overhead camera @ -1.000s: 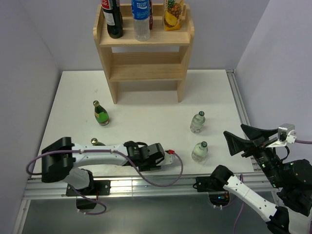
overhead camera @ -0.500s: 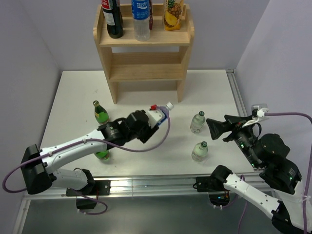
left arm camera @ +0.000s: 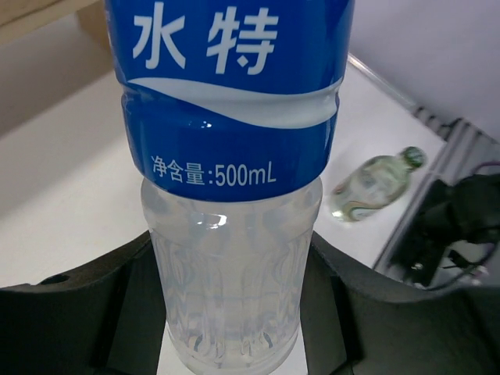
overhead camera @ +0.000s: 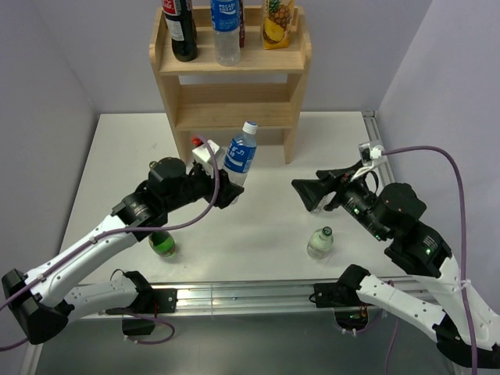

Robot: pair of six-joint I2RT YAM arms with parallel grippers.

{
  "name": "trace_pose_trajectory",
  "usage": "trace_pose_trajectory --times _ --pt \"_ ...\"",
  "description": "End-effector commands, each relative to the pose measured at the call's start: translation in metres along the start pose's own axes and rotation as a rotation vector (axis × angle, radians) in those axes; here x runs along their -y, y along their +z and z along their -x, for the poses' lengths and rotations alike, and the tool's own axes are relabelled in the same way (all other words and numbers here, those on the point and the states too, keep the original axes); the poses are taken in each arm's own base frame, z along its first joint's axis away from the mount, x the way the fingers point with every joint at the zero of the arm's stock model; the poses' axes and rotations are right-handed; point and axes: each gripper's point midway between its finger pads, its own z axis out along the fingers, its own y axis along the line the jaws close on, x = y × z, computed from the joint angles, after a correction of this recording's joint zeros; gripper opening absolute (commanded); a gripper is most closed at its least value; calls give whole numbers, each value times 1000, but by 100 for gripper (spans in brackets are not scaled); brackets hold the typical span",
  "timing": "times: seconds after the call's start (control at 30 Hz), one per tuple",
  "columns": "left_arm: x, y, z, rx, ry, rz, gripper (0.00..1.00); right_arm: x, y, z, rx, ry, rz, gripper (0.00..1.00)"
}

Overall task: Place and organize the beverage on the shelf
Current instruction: Pick up the drink from the center of the board.

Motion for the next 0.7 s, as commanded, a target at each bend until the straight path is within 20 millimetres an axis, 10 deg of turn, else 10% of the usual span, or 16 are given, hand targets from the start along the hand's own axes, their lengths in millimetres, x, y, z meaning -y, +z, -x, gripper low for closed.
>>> trace_pose_trajectory --times 0.0,0.23,0.67 --pt "59 -37 86 322 33 -277 0 -48 14 15 18 38 217 92" --pt "89 -68 97 371 38 -440 0 -102 32 8 -51 27 489 91" --pt "122 -84 97 366 34 -652 0 -142 53 5 -102 -16 689 89"
